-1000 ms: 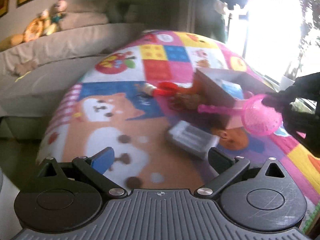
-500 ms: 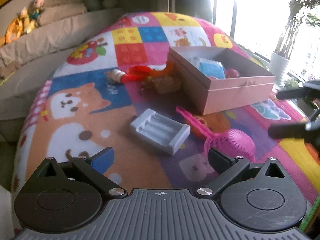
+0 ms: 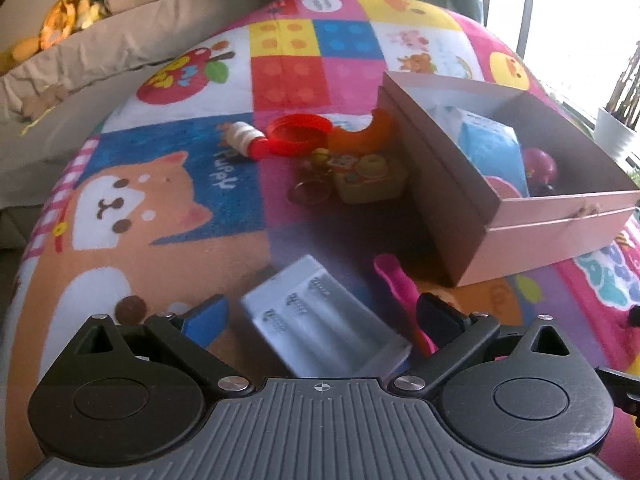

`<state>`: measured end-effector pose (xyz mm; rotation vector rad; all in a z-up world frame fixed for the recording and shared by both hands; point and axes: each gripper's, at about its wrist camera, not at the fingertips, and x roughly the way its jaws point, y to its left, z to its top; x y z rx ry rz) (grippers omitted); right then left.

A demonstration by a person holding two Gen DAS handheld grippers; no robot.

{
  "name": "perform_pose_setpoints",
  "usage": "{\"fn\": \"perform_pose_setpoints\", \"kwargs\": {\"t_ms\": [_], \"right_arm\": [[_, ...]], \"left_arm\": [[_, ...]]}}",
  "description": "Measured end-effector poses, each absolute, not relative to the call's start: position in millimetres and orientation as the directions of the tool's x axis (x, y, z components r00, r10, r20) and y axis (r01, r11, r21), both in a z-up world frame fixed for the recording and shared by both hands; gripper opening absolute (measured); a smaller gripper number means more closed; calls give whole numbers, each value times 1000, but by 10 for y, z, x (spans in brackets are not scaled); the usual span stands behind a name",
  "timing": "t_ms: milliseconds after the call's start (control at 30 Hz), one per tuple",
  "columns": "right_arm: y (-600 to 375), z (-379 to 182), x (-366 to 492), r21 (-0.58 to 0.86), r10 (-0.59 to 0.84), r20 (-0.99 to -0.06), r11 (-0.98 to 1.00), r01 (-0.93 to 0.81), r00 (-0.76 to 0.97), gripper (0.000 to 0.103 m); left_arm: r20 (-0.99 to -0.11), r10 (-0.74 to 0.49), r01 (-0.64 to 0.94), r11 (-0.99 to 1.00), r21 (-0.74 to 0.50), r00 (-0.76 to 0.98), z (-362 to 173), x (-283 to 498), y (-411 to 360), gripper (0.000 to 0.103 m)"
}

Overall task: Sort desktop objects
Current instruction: 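Carry the pink mesh basket toward the pink box with the right tool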

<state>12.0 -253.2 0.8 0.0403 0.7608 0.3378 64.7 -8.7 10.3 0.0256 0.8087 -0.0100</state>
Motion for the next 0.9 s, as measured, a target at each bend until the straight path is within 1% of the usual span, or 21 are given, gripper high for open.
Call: {"fn": "perform_pose_setpoints", "kwargs": {"t_ms": [200,300,367,467,567,700,800,900], "right_arm": [[-2379,-28,116,45,255,-707,947,-318,660,103],[-2353,-25,123,28,243,-715,947,-321,655,103],[-2341,-34,106,19,239,-706,947,-319,666,103],[-2370,-18,94,45,257,-694,948,-316,672,103],[-2347,82,41,132,356,-666,921,-367,656,103],[-1972,306,-178,137,518,-614,813,-566,595,103],[-1573,385,-294,158,626,-610,697,-700,486,103],[-1212,336,-357,123,640,-628,644,-755,443,103]], "left_arm": [[-696,33,42,995,90,717,140,406,124,102],[-678,78,31,989,147,730,144,265,271,102],[-682,63,42,990,136,729,154,205,371,102],[-695,7,62,995,74,719,180,188,478,102],[-690,3,7,1000,13,724,260,212,617,102],[-658,26,-52,998,-20,753,394,173,749,102],[-641,42,-81,996,-32,766,455,120,825,102],[-638,59,-103,994,-32,767,463,72,894,102]]}}
